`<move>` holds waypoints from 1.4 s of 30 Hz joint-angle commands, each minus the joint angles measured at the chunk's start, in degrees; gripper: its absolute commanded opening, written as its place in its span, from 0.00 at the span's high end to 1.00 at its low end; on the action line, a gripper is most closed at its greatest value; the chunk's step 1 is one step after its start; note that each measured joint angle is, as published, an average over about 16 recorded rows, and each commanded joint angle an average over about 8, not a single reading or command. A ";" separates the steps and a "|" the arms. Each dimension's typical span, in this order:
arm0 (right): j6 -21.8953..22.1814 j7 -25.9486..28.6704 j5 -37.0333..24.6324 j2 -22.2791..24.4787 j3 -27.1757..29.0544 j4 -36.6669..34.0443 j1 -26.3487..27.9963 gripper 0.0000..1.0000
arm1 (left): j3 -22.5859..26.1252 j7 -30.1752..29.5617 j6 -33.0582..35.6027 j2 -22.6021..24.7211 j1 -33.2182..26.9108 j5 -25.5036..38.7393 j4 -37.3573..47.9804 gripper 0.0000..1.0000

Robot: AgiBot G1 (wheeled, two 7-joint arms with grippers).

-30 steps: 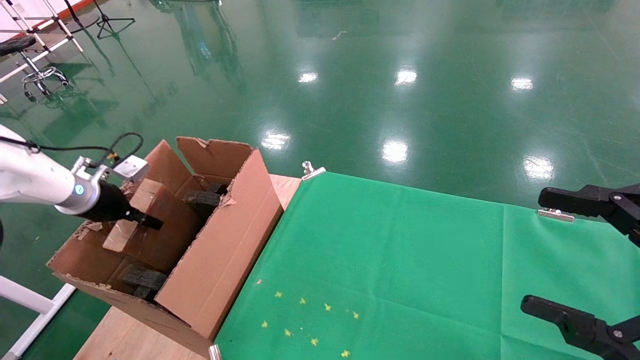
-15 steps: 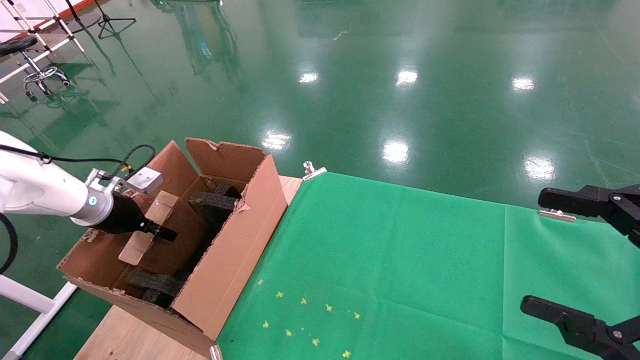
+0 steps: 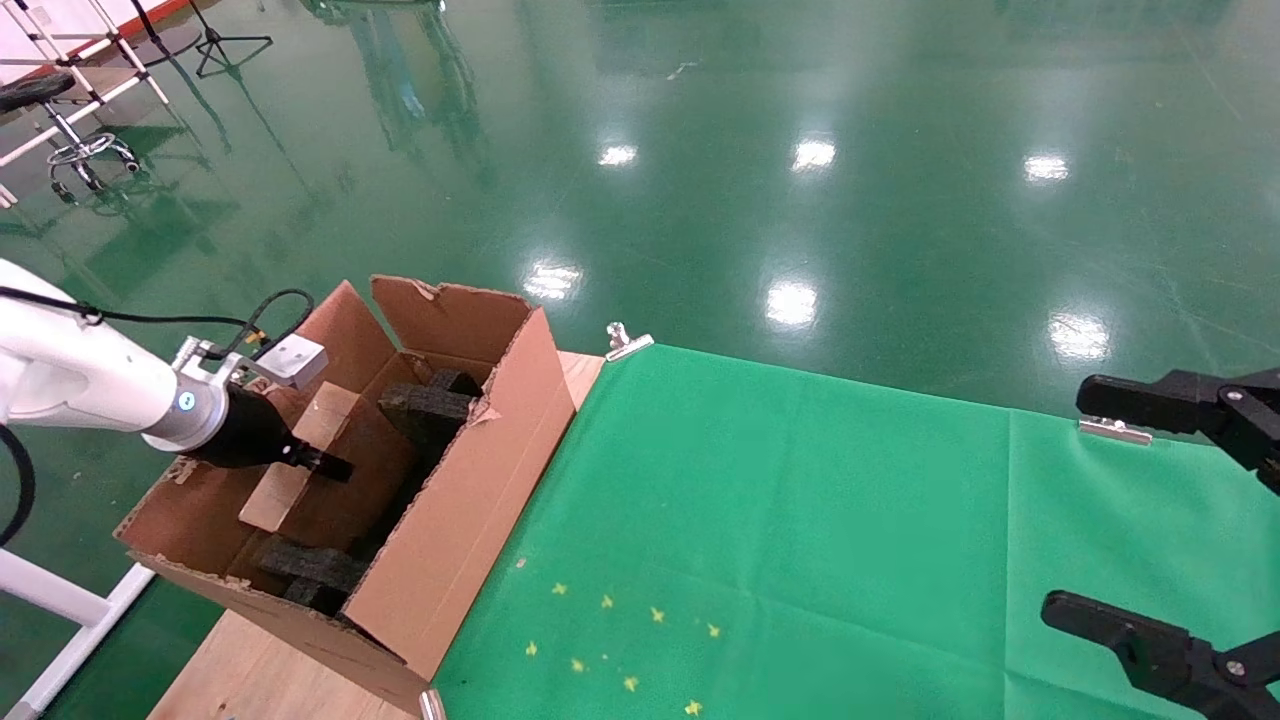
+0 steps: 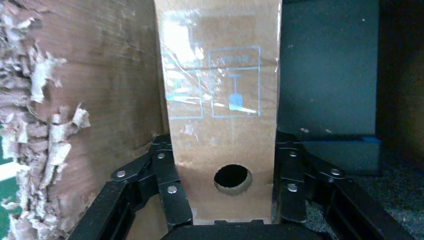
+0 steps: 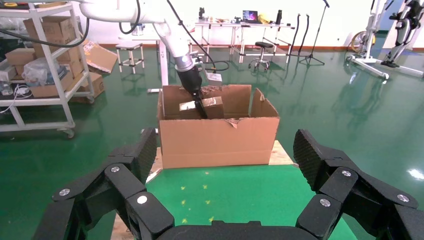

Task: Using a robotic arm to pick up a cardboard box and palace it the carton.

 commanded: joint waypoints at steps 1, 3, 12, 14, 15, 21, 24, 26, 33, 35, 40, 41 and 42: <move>0.00 0.00 0.00 0.00 0.00 0.00 0.00 0.00 | 0.02 -0.01 0.06 -0.01 -0.05 0.04 -0.04 0.00; 0.00 0.00 0.00 0.00 0.00 0.00 0.00 0.00 | 0.05 -0.01 0.14 -0.02 -0.06 0.07 -0.05 0.00; 0.00 0.00 0.00 0.00 0.00 0.00 0.00 0.00 | 1.54 -0.81 -1.13 1.04 -2.41 2.25 0.37 0.00; 0.00 0.00 0.00 0.00 0.00 0.00 0.00 0.00 | 2.17 -1.08 -1.41 1.53 -3.74 3.17 0.41 0.00; 0.00 0.00 0.00 0.00 0.00 0.00 0.00 0.00 | 2.39 -1.11 -1.38 1.72 -4.45 3.50 0.32 0.00; 0.00 0.00 0.00 0.00 0.00 0.00 0.00 0.00 | 2.17 0.83 1.28 0.92 -9.08 3.19 -2.67 0.00; 0.00 0.00 0.00 0.00 0.00 0.00 0.00 0.00 | 1.59 2.35 4.35 -0.42 -11.33 2.29 -5.76 0.00; 0.00 0.00 0.00 0.00 0.00 -0.01 0.00 0.00 | 1.33 3.03 6.30 -1.17 -12.51 1.87 -7.64 0.00; 0.03 -0.01 0.00 0.02 0.00 -0.02 -0.01 0.00 | 1.18 3.43 12.50 -2.58 -14.89 1.23 -12.11 0.00; 0.03 -0.01 0.00 0.02 0.00 -0.02 -0.01 0.00 | 1.18 3.44 12.62 -2.59 -14.81 1.20 -12.12 0.00; 0.02 -0.01 0.00 0.02 0.00 -0.02 -0.01 0.00 | 0.67 3.64 11.75 -2.57 -14.02 0.95 -11.93 0.00; 0.02 -0.01 0.00 0.02 -0.01 -0.02 -0.01 0.00 | 0.32 3.77 11.74 -2.63 -13.67 0.70 -12.20 0.00; 0.02 -0.01 0.00 0.02 -0.01 -0.02 -0.01 0.00 | -0.16 3.94 11.79 -2.70 -13.24 0.37 -12.61 0.00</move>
